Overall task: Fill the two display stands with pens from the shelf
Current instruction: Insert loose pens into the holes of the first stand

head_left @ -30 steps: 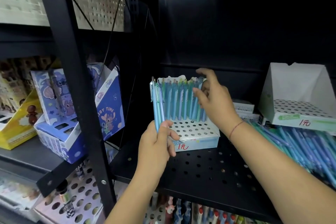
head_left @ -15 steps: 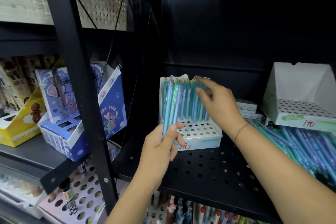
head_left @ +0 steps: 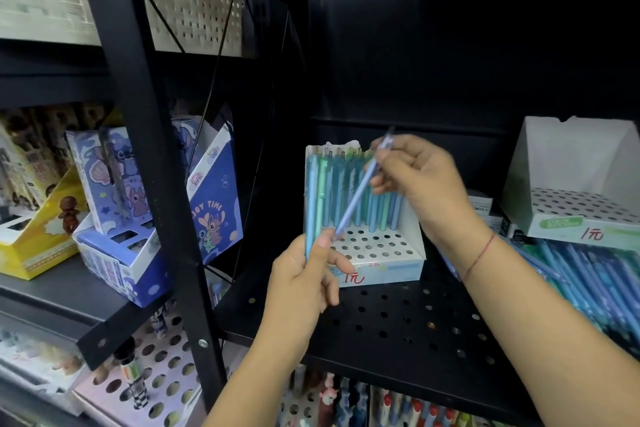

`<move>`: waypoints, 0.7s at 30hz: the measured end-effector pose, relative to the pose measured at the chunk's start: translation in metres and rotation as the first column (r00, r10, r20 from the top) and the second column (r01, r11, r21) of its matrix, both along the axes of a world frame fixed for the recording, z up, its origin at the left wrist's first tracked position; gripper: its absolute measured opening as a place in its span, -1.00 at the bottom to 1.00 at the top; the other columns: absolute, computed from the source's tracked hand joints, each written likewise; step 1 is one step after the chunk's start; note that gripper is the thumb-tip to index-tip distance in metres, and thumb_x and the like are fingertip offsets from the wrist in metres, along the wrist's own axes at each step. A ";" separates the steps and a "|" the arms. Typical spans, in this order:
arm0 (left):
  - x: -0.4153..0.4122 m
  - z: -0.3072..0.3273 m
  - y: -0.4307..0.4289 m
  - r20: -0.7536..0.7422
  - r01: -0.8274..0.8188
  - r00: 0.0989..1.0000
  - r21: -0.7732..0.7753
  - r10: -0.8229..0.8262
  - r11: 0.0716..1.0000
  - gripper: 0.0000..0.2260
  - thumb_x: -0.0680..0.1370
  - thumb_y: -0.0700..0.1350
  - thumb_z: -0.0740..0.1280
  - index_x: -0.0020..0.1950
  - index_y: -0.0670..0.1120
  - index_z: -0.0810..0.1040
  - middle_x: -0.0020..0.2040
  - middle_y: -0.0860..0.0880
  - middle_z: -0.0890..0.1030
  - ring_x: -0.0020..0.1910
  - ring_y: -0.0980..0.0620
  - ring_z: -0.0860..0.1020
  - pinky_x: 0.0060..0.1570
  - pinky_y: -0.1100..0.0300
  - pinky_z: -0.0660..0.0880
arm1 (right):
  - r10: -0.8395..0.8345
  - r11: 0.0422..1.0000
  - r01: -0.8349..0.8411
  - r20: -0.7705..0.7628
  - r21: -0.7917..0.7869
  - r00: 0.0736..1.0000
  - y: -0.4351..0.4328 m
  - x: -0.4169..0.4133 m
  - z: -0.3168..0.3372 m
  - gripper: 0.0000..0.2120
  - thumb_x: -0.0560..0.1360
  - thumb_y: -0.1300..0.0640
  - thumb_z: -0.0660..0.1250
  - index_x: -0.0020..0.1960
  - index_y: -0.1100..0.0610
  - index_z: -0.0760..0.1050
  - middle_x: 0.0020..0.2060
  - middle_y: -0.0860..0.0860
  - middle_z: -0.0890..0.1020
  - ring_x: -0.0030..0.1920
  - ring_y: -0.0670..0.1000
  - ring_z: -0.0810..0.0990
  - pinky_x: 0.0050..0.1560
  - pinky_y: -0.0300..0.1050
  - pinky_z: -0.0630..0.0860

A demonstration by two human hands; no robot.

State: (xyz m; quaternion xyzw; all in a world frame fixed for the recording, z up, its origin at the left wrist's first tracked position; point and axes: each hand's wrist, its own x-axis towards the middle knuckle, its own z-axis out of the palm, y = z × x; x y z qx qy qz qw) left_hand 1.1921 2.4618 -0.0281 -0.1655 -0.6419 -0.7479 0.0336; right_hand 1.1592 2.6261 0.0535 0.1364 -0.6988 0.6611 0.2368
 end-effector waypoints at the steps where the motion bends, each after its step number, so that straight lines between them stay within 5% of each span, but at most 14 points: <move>1: 0.000 0.000 -0.001 0.003 -0.018 1.000 0.015 0.018 1.000 -0.77 0.64 -0.03 0.14 0.10 0.00 0.58 -0.28 0.01 0.63 -0.53 0.12 0.38 -0.52 0.31 0.29 | -0.079 0.997 0.079 -0.045 -0.009 0.996 0.003 0.000 0.002 -0.91 0.55 0.30 0.27 0.01 0.19 0.53 -0.24 0.09 0.62 -0.35 -0.09 0.59 -0.26 -0.25 0.58; 5: -0.001 -0.001 -0.001 0.002 -0.036 0.999 0.013 0.036 0.999 -0.77 0.64 -0.03 0.13 0.10 0.01 0.57 -0.29 -0.01 0.61 -0.53 0.11 0.38 -0.51 0.30 0.30 | -0.316 0.930 0.347 -0.219 0.122 0.923 0.007 -0.005 -0.004 -0.91 0.56 0.27 0.28 0.04 0.14 0.45 -0.22 0.10 0.59 -0.27 0.02 0.63 -0.22 -0.17 0.61; 10: -0.001 -0.002 -0.001 -0.002 -0.038 0.999 -0.008 0.038 0.999 -0.77 0.64 -0.02 0.13 0.10 0.01 0.57 -0.29 -0.02 0.61 -0.52 0.11 0.39 -0.50 0.28 0.30 | -0.328 0.812 0.432 -0.306 0.392 0.894 0.002 -0.012 -0.019 -0.78 0.56 0.21 0.28 0.17 0.01 0.40 -0.25 0.05 0.59 -0.22 0.06 0.63 -0.12 0.11 0.59; 21: -0.002 -0.003 -0.001 0.001 -0.023 1.000 -0.018 0.023 1.000 -0.77 0.64 -0.01 0.14 0.10 0.02 0.58 -0.28 -0.02 0.60 -0.51 0.10 0.39 -0.50 0.35 0.33 | -0.349 0.711 0.497 -0.365 0.497 0.863 0.005 -0.014 -0.022 -0.67 0.55 0.18 0.30 0.30 0.01 0.41 -0.16 -0.04 0.54 -0.23 -0.06 0.54 -0.15 0.00 0.56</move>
